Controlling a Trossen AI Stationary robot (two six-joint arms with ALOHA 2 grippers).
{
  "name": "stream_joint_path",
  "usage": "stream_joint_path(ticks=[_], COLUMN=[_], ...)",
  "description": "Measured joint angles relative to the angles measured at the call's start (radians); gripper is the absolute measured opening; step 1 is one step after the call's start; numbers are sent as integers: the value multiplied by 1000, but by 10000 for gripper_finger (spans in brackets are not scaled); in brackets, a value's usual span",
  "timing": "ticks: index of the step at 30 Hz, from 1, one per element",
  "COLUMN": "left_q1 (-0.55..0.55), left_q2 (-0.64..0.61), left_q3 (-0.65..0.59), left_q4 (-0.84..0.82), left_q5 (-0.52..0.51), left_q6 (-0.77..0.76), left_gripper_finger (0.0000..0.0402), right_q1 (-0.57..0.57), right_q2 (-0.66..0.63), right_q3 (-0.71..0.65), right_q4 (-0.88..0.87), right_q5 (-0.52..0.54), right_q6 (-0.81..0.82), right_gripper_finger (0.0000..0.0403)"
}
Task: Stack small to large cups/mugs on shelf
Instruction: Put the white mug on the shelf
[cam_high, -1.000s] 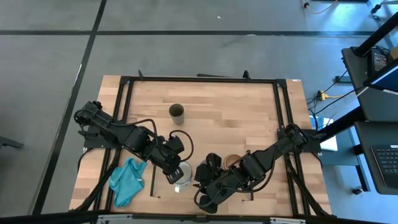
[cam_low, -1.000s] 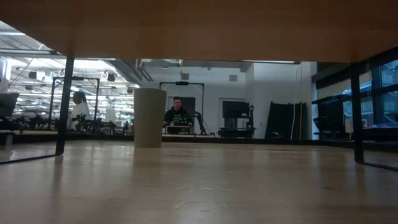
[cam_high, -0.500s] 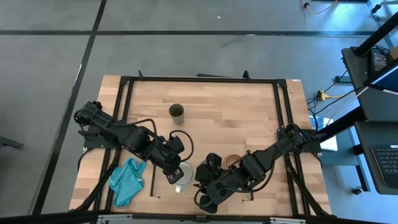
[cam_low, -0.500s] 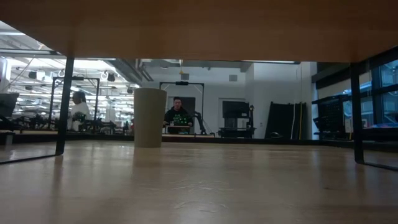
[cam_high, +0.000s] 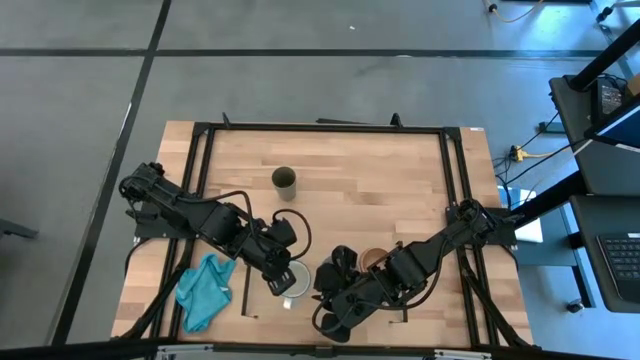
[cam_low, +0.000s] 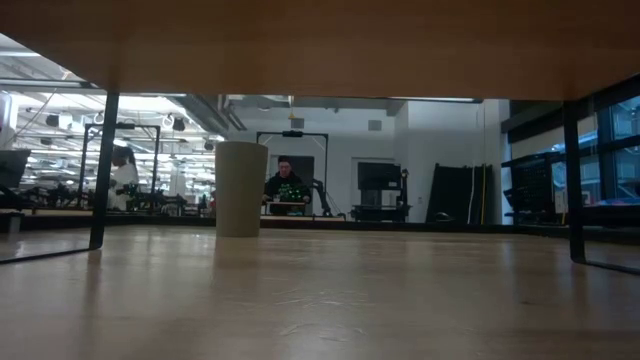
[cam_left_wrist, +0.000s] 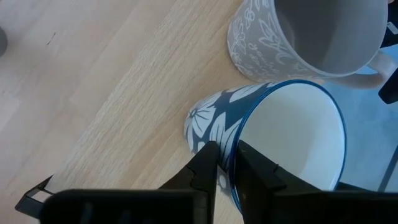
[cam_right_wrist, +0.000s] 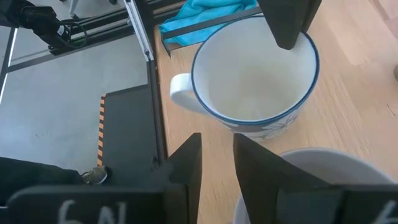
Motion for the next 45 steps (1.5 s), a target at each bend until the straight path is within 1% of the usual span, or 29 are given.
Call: stream_joint_path(ticks=[26,38,45], left_q1=[0,0,0], left_q2=[0,-2,-33], left_q3=[0,0,0], left_q4=[-6,-28,-30], left_q5=[-41,-41,-57], left_q6=[23,32,32], left_gripper_finger=[47,47,47], right_q1=[0,0,0], right_q2=[0,0,0], right_q3=[0,0,0], right_q4=[-4,-27,-27], right_q5=[1,1,0], right_q6=[0,3,3], right_gripper_finger=[94,94,94])
